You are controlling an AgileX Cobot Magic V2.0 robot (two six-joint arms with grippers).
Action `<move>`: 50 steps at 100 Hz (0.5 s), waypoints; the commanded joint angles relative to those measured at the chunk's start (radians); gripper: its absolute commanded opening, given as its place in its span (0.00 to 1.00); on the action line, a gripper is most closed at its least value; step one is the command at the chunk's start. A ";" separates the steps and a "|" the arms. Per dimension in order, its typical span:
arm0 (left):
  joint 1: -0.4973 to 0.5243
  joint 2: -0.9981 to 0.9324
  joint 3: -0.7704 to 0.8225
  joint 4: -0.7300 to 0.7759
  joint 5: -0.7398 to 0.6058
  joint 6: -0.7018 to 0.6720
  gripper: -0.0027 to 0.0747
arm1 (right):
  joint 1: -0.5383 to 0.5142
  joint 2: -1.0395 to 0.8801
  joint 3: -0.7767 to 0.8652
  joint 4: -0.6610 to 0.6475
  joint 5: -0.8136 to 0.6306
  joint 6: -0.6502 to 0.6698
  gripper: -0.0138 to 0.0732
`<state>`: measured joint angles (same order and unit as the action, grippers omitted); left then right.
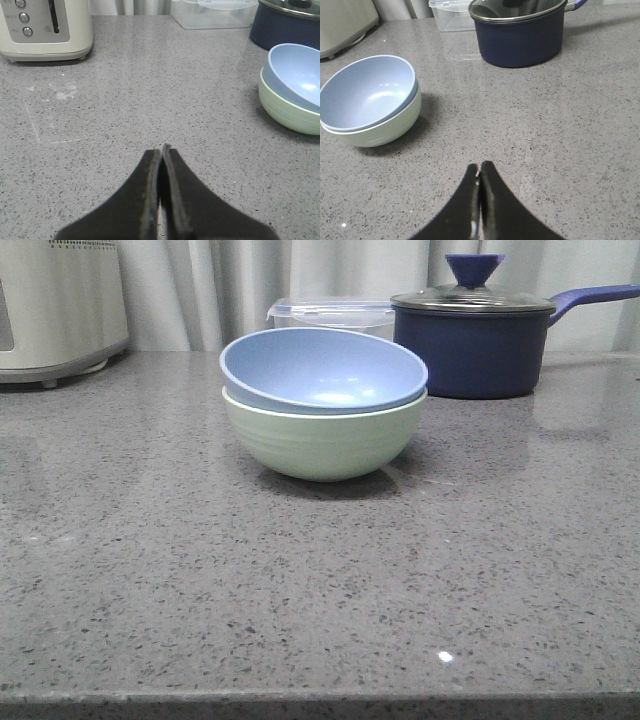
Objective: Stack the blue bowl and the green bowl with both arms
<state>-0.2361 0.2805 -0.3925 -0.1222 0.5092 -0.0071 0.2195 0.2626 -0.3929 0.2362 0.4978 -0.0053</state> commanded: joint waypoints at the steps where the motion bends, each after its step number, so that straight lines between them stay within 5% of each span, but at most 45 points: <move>1: 0.001 0.007 -0.027 -0.004 -0.078 -0.007 0.01 | -0.005 0.006 -0.026 0.000 -0.085 -0.012 0.07; 30: 0.001 0.007 0.005 0.040 -0.096 -0.007 0.01 | -0.005 0.006 -0.026 0.000 -0.085 -0.012 0.07; 50: 0.050 -0.063 0.115 0.040 -0.235 -0.007 0.01 | -0.005 0.006 -0.026 0.000 -0.085 -0.012 0.07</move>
<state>-0.2124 0.2455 -0.2917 -0.0811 0.4243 -0.0071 0.2195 0.2626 -0.3929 0.2362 0.4978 -0.0053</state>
